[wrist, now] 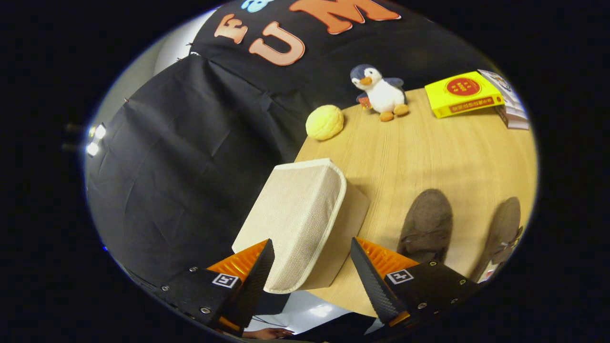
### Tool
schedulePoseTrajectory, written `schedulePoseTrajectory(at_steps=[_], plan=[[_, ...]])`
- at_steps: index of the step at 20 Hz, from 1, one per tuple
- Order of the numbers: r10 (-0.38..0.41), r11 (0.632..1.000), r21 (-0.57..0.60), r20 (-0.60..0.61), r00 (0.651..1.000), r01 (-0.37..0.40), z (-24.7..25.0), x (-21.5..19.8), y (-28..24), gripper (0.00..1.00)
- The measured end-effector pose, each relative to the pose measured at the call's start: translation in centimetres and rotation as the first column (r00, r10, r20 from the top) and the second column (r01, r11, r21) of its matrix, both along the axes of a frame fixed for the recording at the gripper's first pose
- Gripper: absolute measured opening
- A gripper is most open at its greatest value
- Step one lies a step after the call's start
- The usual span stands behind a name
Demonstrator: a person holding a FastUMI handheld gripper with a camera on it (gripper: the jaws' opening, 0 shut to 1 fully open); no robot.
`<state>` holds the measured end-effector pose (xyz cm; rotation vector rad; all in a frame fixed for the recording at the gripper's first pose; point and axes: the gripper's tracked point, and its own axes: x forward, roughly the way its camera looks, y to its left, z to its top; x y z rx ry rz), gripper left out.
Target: Open the storage box then place both shoes into the box .Put the left shoe in first, then the right shoe, with the right side of both shoes facing outward in a uniform manner.
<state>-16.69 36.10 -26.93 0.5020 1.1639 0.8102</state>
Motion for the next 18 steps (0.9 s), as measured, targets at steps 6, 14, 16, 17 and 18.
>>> schedulePoseTrajectory(at_steps=[6, 14, 16, 17, 18], plan=[[0.012, 0.998, 0.057, -0.121, 0.993, -0.005, -2.4, -1.2, 3.5, 0.97], [-0.011, 0.994, 0.109, -0.193, 0.981, 0.032, -1.9, -1.3, 4.2, 0.93], [-0.019, 0.992, 0.122, -0.207, 0.978, 0.045, -0.8, -1.2, 3.6, 0.84], [-0.022, 0.989, 0.139, -0.206, 0.978, 0.052, 0.2, -1.2, 3.5, 0.76], [-0.023, 0.986, 0.158, -0.199, 0.98, 0.056, 1.2, -0.9, 3.6, 0.73]])
